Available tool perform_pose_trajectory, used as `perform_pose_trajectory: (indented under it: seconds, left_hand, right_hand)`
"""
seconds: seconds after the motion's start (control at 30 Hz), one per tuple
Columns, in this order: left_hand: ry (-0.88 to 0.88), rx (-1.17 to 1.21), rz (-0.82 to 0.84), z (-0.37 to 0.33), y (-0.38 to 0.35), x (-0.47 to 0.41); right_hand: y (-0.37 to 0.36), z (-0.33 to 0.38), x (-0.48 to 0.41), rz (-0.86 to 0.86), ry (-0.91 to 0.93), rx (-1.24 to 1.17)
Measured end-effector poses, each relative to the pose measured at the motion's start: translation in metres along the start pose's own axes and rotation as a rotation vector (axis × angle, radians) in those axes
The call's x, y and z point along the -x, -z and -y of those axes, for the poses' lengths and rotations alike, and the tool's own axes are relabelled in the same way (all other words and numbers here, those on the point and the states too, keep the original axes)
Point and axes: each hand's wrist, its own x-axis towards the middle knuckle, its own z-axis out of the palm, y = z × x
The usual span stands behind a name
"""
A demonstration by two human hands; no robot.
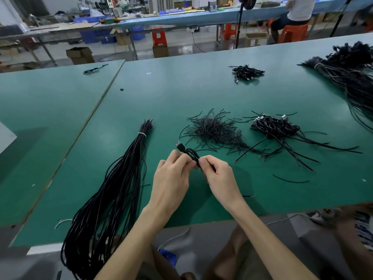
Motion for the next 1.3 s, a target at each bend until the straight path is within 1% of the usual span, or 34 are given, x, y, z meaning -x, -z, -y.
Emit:
perform_pose_trajectory:
  seconds: [0.07,0.13,0.23,0.3,0.4,0.57,0.73,0.9,1.07,1.2,1.3]
  left_hand:
    - [0.074,0.116,0.029,0.000,0.000,0.001]
    - [0.192,0.299,0.052,-0.001,-0.002,0.001]
    - [0.363,0.557,0.148,-0.002,-0.005,0.000]
    - [0.398,0.630,0.213,0.002,-0.004,-0.001]
    - [0.366,0.686,0.272,0.011,0.000,-0.005]
    - [0.257,0.693,0.292,0.018,0.004,-0.009]
    - [0.197,0.735,0.318,0.017,0.008,-0.007]
    - [0.186,0.728,0.332,0.016,0.013,-0.009]
    - [0.128,0.582,0.333,0.021,0.015,-0.010]
    - [0.102,0.509,0.290,0.019,0.018,-0.013]
    - [0.115,0.624,0.304,0.016,0.020,-0.014]
  right_hand:
    - [0.000,0.000,0.000,0.002,0.006,0.021]
    - [-0.001,0.000,0.000,0.008,0.013,0.030]
    - [-0.001,-0.002,0.000,0.012,0.011,0.037]
    - [0.000,-0.004,-0.001,0.019,0.004,0.021]
    - [0.000,-0.004,-0.001,0.046,-0.013,-0.023]
    - [-0.002,-0.001,0.000,0.103,-0.028,-0.095]
    - [-0.002,0.005,-0.001,0.094,-0.042,-0.206]
    - [0.002,0.006,-0.002,0.136,-0.048,-0.227]
    - [0.003,0.005,-0.002,0.153,-0.037,-0.204]
    - [0.001,0.006,-0.001,0.156,-0.021,-0.193]
    - [0.001,0.003,-0.002,0.155,-0.022,-0.177]
